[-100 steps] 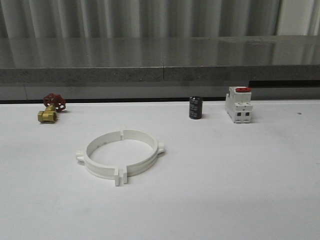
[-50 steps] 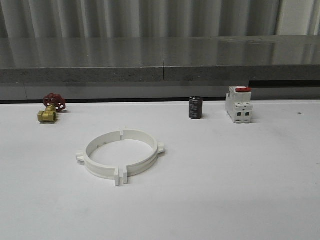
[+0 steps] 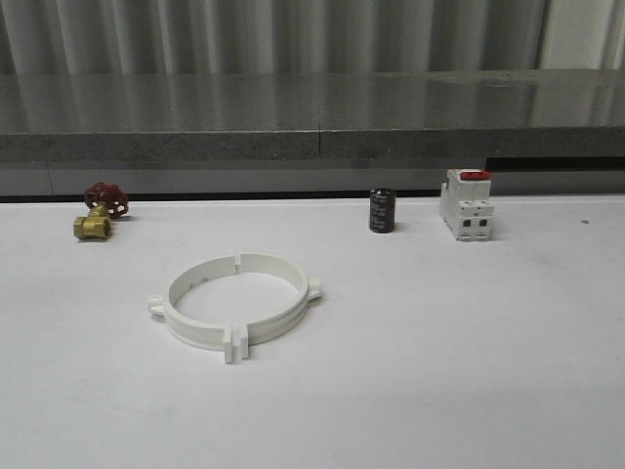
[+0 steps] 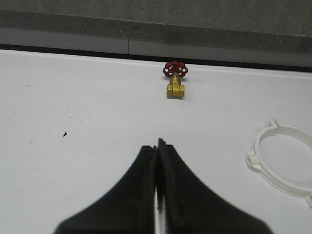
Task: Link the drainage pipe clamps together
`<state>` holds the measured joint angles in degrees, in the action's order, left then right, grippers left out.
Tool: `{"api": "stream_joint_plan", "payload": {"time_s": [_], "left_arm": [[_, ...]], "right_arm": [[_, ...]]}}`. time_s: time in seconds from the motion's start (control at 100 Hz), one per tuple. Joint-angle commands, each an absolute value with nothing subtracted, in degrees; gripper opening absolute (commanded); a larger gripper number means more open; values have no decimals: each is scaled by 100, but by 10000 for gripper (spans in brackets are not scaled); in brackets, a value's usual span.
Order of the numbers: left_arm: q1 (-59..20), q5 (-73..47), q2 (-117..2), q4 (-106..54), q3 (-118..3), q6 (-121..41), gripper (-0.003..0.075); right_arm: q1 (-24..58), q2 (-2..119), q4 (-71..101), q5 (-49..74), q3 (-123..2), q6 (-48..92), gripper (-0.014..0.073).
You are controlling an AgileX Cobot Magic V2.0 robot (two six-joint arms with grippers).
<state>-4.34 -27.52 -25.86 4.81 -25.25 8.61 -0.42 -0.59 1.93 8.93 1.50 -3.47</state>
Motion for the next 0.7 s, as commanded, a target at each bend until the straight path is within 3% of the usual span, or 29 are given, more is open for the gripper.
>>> {"api": "stream_joint_plan", "payload": {"time_s": [0.0,0.29,0.55,0.69], "left_arm": [[-417,-2314,-2617,730,-2696,821,-21],[-417,-2147,-2591,881,-2576,821,-21],[-417,-392,-1834,354,-1524,821,-21],[-417,-277,-1271,155,-882,779,-21]], "right_arm": [[-59,-166,144,381,58,-268,-67],[-59,-166,144,381,58,-268,-67],[-59,-166,144,381,58,-268,-67],[-59,-166,144,381,58,-268,-67]]}}
